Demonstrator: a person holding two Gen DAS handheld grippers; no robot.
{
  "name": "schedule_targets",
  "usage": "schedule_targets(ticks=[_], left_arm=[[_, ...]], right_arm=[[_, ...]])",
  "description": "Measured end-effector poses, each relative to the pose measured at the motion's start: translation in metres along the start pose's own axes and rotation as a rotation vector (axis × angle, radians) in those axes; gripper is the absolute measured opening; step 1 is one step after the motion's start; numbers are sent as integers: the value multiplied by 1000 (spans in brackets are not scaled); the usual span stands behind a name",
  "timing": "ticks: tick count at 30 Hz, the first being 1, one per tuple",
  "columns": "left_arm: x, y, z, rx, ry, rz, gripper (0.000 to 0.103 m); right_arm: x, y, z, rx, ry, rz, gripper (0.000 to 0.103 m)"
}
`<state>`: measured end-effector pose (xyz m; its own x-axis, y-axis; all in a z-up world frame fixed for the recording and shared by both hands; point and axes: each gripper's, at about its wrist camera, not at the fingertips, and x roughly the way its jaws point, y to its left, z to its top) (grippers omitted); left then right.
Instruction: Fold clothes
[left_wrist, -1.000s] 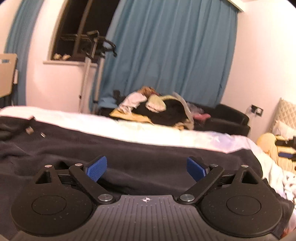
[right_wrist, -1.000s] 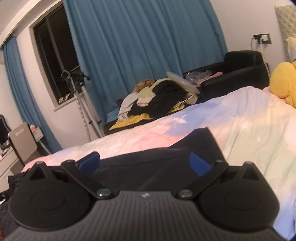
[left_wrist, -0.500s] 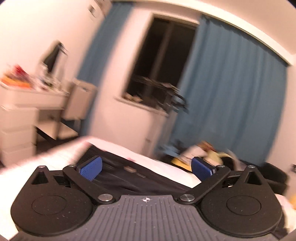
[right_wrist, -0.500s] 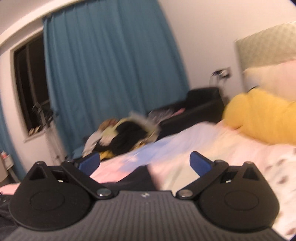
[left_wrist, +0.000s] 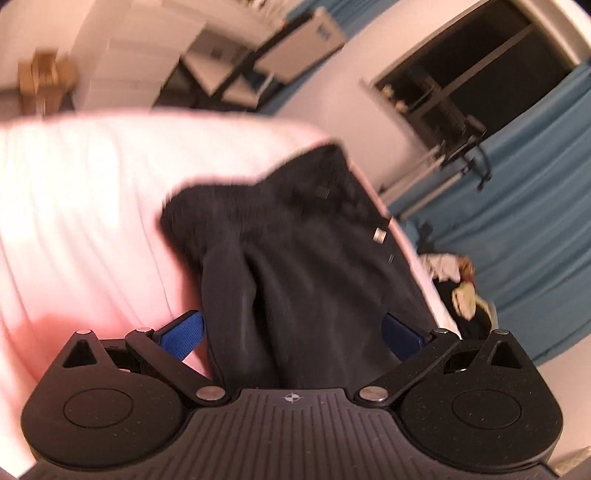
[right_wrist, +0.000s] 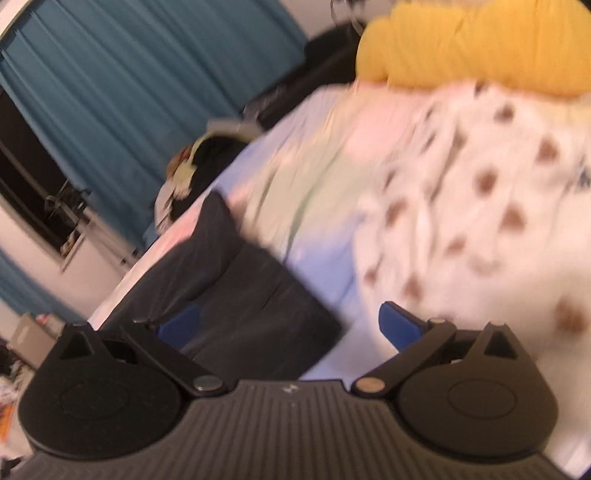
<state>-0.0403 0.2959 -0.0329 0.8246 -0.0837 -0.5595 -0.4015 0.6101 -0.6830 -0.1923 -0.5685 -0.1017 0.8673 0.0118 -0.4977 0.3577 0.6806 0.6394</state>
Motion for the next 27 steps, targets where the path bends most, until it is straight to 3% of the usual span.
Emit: schedule_targets(ticks=[5, 9, 11, 12, 13, 14, 15, 16, 19, 23, 27], left_arm=[[38, 22, 4, -49, 166, -108, 101], [49, 27, -1, -37, 165, -105, 95], [51, 25, -2, -32, 160, -113, 84], [51, 23, -2, -17, 144, -109, 68], [50, 21, -3, 1, 123, -104, 46], [50, 19, -3, 19, 102, -98, 36], [49, 16, -3, 30, 91, -92, 22], [48, 12, -2, 39, 82, -86, 19], [34, -3, 7, 66, 37, -115, 13], [20, -22, 27, 34, -7, -178, 12], [30, -50, 55, -22, -15, -176, 12]], right_arm=[[36, 9, -16, 38, 112, 34, 103], [60, 6, -23, 149, 164, 28, 101], [66, 6, -22, 158, 132, 48, 97], [67, 6, -18, 164, 118, 50, 88], [68, 5, -18, 178, 103, 46, 66], [70, 4, -17, 191, 93, 35, 53], [70, 4, -16, 201, 86, 14, 30], [70, 5, -14, 196, 81, 6, 18], [65, 17, -6, 149, 62, 1, 7], [48, 48, 18, 111, -23, 60, 7], [51, 79, 48, 165, -100, 98, 6]])
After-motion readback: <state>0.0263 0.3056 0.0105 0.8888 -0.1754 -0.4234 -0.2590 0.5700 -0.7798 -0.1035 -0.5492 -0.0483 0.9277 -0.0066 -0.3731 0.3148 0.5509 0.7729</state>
